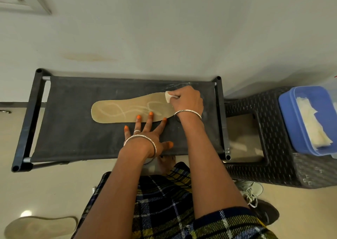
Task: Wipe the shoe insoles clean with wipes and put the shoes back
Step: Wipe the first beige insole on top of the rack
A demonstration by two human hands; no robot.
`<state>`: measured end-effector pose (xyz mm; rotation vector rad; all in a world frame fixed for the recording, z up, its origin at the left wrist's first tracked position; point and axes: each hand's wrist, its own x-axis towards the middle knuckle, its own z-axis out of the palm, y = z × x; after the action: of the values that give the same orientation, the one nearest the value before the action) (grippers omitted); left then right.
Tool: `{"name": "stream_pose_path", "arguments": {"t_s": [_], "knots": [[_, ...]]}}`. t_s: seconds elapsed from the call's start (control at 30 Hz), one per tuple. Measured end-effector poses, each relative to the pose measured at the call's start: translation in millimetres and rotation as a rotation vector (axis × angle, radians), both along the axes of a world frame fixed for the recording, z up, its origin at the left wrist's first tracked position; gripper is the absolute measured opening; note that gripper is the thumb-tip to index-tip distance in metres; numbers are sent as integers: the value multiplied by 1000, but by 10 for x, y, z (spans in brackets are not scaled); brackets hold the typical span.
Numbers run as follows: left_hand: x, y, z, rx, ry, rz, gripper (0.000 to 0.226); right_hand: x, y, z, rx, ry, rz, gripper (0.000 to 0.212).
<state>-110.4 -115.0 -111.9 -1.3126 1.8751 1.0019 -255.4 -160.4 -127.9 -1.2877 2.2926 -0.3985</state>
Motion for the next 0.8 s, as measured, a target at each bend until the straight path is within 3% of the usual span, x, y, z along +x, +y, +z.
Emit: {"name": "stream_pose_path", "arguments": {"t_s": [0.13, 0.33, 0.53, 0.8], "knots": [[-10, -5, 12, -2, 5, 2, 81, -58, 1, -12, 25, 78, -137, 22], [-16, -1, -3, -3, -3, -10, 81, 192, -22, 3, -13, 7, 171, 24], [-10, -14, 32, 0, 13, -3, 79, -138, -14, 1, 56, 49, -156, 24], [-12, -15, 4, 0, 8, -3, 80, -92, -41, 24, 129, -11, -131, 19]]}}
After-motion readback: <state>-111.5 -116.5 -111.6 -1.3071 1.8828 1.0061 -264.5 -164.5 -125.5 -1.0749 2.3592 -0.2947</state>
